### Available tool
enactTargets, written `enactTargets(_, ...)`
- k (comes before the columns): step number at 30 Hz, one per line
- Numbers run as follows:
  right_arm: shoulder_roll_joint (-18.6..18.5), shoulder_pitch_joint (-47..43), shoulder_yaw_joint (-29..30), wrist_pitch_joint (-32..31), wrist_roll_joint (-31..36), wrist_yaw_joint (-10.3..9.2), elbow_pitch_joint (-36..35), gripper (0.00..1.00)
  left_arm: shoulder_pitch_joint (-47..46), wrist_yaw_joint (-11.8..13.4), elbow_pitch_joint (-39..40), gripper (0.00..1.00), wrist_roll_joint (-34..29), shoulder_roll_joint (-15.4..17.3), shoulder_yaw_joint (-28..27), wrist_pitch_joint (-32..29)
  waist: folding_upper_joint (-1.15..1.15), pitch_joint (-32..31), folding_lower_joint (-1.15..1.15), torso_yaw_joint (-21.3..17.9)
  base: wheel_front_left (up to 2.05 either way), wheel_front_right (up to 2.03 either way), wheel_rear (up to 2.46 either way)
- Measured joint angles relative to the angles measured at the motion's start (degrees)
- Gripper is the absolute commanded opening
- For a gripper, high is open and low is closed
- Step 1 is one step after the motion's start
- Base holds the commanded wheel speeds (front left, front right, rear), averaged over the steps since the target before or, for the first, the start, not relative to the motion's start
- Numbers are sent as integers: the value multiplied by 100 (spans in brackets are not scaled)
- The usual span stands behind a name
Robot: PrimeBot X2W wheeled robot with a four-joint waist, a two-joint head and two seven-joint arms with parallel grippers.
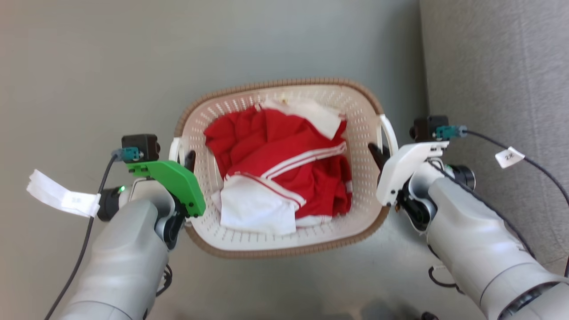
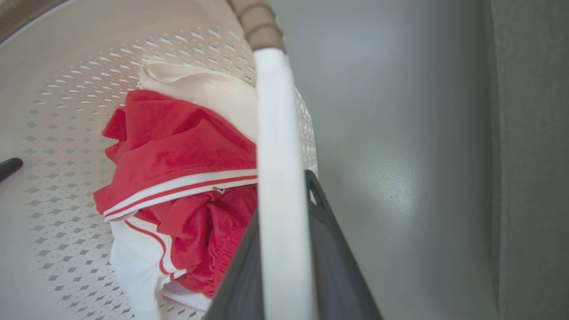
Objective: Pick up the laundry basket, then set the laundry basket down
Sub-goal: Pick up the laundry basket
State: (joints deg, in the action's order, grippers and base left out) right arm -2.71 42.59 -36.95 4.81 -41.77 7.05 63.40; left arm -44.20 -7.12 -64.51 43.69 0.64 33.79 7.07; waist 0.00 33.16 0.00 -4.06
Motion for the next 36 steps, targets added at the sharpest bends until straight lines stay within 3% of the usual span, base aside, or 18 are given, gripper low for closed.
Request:
enactTargets(25,43,-1009,-560,-1345,-711,0,275,0,1165,0,-153,0,840,1,627,-1245,0,-2072,0,48,0,0,0)
enactTargets(36,42,-1019,-620,-1694,-786,-1,350,0,1188,1,-144,0,909,0,779,-1696,0,-2696,0,19,0,0,0)
